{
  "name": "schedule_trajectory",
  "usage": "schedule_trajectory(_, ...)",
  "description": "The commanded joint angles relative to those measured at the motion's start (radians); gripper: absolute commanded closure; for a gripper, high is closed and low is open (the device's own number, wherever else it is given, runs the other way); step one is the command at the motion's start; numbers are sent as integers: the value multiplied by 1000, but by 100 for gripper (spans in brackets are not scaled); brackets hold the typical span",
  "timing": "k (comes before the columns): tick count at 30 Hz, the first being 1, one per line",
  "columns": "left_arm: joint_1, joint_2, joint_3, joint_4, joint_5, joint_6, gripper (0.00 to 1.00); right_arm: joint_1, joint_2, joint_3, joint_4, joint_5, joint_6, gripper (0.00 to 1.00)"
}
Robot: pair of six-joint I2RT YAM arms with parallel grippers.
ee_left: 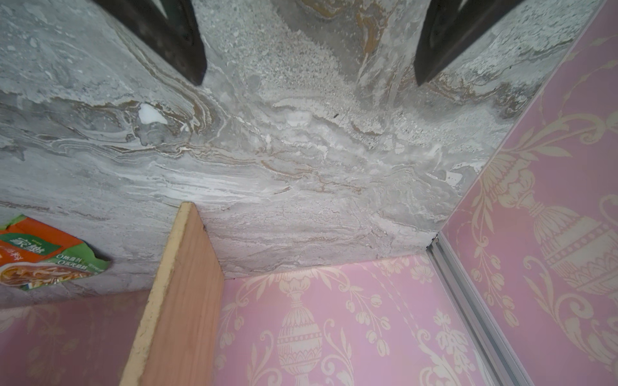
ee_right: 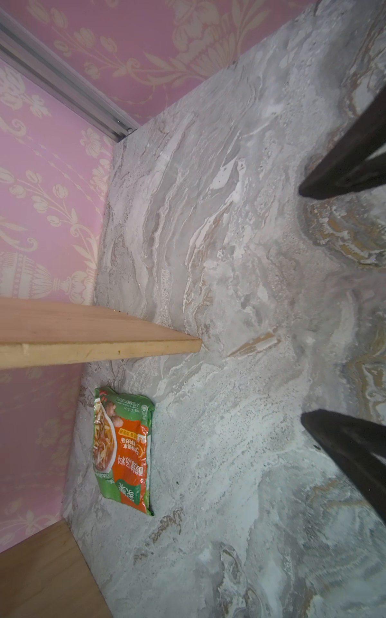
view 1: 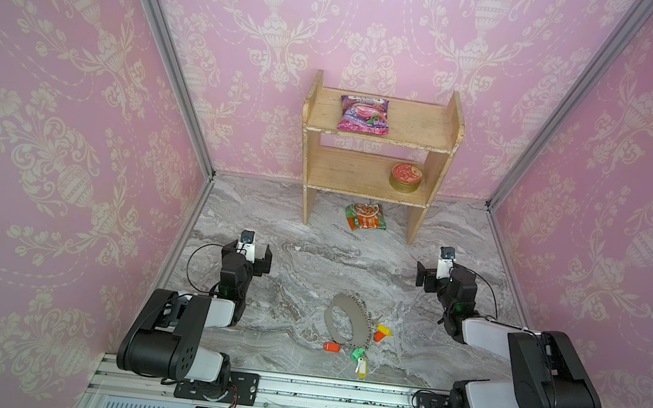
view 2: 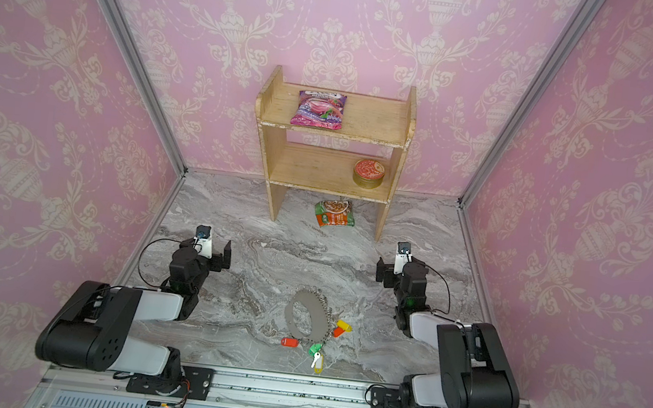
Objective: Put the keys on the keyring
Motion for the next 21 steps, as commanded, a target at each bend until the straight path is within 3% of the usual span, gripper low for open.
schedule_trajectory(1, 8, 88, -37, 189, 5, 2, 1, -14, 52, -10, 90, -44, 30, 0)
schedule_trajectory(6, 7, 205, -64, 359, -21, -2, 1, -18, 57, 13, 50, -18, 46, 0)
schedule_trajectory(9, 6, 208, -63, 360, -24, -3, 1, -21, 59, 26, 28, 23, 66, 0)
schedule_trajectory(21, 7, 223, -56, 360, -31, -4, 1, -23, 60, 32, 19, 14, 67, 0)
